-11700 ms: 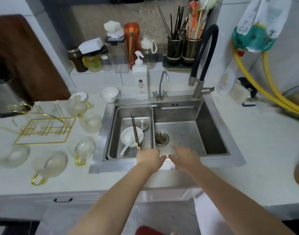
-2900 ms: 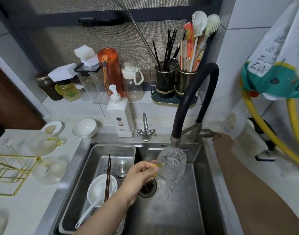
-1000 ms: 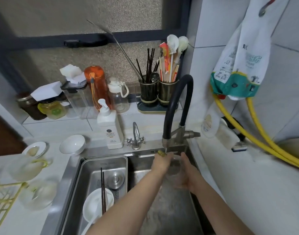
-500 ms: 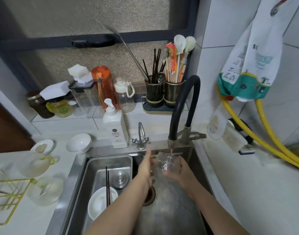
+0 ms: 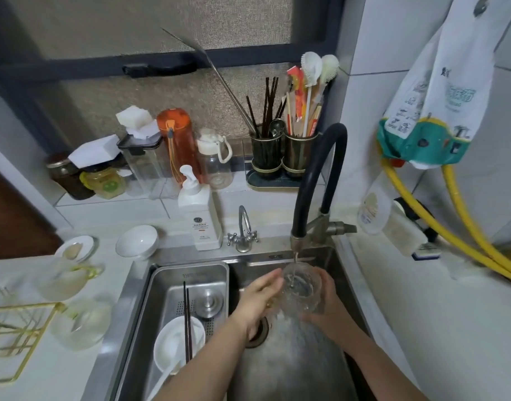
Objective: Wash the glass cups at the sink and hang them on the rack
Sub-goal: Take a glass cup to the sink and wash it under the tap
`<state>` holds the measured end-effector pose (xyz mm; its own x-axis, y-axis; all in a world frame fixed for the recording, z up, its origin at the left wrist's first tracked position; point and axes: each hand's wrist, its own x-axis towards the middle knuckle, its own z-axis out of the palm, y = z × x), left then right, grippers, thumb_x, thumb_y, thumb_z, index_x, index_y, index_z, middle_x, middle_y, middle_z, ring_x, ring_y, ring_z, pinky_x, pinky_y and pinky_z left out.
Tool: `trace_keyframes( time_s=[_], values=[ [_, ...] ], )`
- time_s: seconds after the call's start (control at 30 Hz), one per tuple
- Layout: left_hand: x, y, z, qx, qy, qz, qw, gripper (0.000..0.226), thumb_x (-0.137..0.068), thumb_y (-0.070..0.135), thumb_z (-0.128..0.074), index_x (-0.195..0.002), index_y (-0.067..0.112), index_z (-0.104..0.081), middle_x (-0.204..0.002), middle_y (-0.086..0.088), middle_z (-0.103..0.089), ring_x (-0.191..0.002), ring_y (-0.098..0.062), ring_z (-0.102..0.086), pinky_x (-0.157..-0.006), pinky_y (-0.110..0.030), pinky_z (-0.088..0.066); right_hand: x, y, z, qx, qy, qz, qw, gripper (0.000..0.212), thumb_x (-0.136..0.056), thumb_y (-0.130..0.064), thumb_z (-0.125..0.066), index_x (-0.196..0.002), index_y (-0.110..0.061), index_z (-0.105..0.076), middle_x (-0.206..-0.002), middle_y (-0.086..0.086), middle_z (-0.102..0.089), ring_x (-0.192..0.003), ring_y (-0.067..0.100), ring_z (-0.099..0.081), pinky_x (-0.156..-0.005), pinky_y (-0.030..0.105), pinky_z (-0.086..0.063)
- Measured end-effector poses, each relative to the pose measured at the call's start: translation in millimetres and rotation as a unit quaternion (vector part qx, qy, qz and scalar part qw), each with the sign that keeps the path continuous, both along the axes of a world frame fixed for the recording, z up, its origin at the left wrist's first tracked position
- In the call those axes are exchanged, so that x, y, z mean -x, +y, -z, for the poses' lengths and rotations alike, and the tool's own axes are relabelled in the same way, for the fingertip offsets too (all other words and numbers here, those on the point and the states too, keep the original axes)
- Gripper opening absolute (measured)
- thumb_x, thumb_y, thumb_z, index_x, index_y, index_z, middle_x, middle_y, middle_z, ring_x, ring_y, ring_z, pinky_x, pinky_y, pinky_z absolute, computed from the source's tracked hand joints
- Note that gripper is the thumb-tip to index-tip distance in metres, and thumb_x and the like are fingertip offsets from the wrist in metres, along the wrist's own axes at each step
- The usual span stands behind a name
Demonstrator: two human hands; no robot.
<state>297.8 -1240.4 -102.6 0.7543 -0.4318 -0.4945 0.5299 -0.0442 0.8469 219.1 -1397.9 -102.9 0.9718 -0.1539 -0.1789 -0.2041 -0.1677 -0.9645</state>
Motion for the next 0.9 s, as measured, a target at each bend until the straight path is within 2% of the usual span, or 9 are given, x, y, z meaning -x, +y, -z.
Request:
trace_keyframes(
  time_s=[0.1,0.2,0.33,0.4,0.5,0.63,0.73,0.83,0.9],
  values=[
    [-1,-14,-5,-0.036,-0.027,0.039,0.998,0.037,-0.089,0.025,-0.065,-0.125,0.025,-0.058,-0.121,0.003,-0.065,-0.102,-0.008,-0.064,-0.087,-0.028,-0.051,13,-5,4,-0.040,0.019,0.007,0.999,0.078,-0.061,-0.021,-0.086,-0.121,-0.035,-0.038,-0.122,-0.017,-0.048,-0.102,-0.014,-0.057,-0.075,0.009,-0.050],
    [-7,-21,-6,-0.094,-0.042,0.045,0.994,0.035,-0.088,0.035,-0.065,-0.121,0.023,-0.062,-0.121,0.000,-0.064,-0.108,-0.015,-0.061,-0.080,-0.034,-0.055,10,-12,8,-0.042,0.035,0.015,0.998,0.075,-0.068,-0.021,-0.084,-0.129,-0.034,-0.042,-0.128,-0.012,-0.054,-0.111,-0.006,-0.057,-0.086,0.018,-0.052],
    [-11,-16,-4,-0.115,0.009,0.018,0.993,0.046,-0.085,0.053,-0.061,-0.110,0.015,-0.063,-0.095,-0.011,-0.070,-0.073,-0.025,-0.070,-0.054,-0.029,-0.055,-14,-13,-3,-0.014,0.074,0.034,0.997,0.073,-0.073,-0.042,-0.078,-0.136,-0.026,-0.045,-0.136,-0.003,-0.054,-0.124,0.016,-0.052,-0.107,0.046,-0.042],
    [-10,-12,-4,-0.105,0.038,-0.003,0.994,0.054,-0.084,0.059,-0.058,-0.111,0.012,-0.059,-0.095,-0.018,-0.071,-0.063,-0.028,-0.071,-0.048,-0.027,-0.054,-31,-6,-13,-0.008,0.091,0.043,0.995,0.066,-0.082,-0.040,-0.069,-0.139,-0.021,-0.042,-0.138,-0.002,-0.049,-0.125,0.017,-0.049,-0.109,0.040,-0.038],
    [-6,-5,-2,-0.085,0.087,-0.032,0.992,0.061,-0.087,0.061,-0.050,-0.116,0.007,-0.055,-0.099,-0.023,-0.070,-0.059,-0.026,-0.072,-0.044,-0.026,-0.053,-53,2,-20,0.015,0.117,0.032,0.992,0.047,-0.088,-0.042,-0.061,-0.127,-0.021,-0.047,-0.123,-0.003,-0.052,-0.110,0.011,-0.048,-0.094,0.027,-0.038],
    [0,6,2,-0.062,0.137,-0.041,0.988,0.064,-0.090,0.060,-0.045,-0.114,0.002,-0.057,-0.096,-0.024,-0.070,-0.064,-0.026,-0.072,-0.043,-0.025,-0.052,-57,15,-27,0.104,0.126,-0.015,0.987,0.048,-0.079,-0.055,-0.060,-0.109,-0.018,-0.060,-0.111,0.004,-0.064,-0.106,0.021,-0.060,-0.099,0.038,-0.046],
    [2,19,8,-0.021,0.141,-0.036,0.989,0.049,-0.086,0.054,-0.054,-0.108,0.011,-0.061,-0.102,-0.017,-0.068,-0.082,-0.028,-0.070,-0.057,-0.030,-0.058,-46,19,-30,0.106,0.099,-0.059,0.988,0.028,-0.087,-0.025,-0.064,-0.110,-0.010,-0.059,-0.115,0.004,-0.058,-0.106,0.016,-0.056,-0.084,0.022,-0.047],
    [3,25,16,0.037,0.105,-0.042,0.993,0.036,-0.088,0.032,-0.063,-0.121,0.019,-0.058,-0.115,-0.006,-0.067,-0.097,-0.020,-0.068,-0.072,-0.035,-0.059,-32,4,-15,0.038,0.095,-0.080,0.992,0.057,-0.082,-0.010,-0.071,-0.130,-0.018,-0.042,-0.125,-0.005,-0.048,-0.117,0.008,-0.045,-0.069,0.005,-0.044],
    [5,19,17,0.044,0.058,-0.044,0.996,0.039,-0.088,0.015,-0.065,-0.124,0.025,-0.055,-0.117,0.000,-0.065,-0.094,-0.012,-0.069,-0.079,-0.033,-0.058,-23,-5,-5,0.019,0.080,-0.078,0.994,0.077,-0.075,-0.013,-0.078,-0.138,-0.026,-0.035,-0.135,-0.008,-0.046,-0.125,0.010,-0.046,-0.080,0.010,-0.046]
  ],
)
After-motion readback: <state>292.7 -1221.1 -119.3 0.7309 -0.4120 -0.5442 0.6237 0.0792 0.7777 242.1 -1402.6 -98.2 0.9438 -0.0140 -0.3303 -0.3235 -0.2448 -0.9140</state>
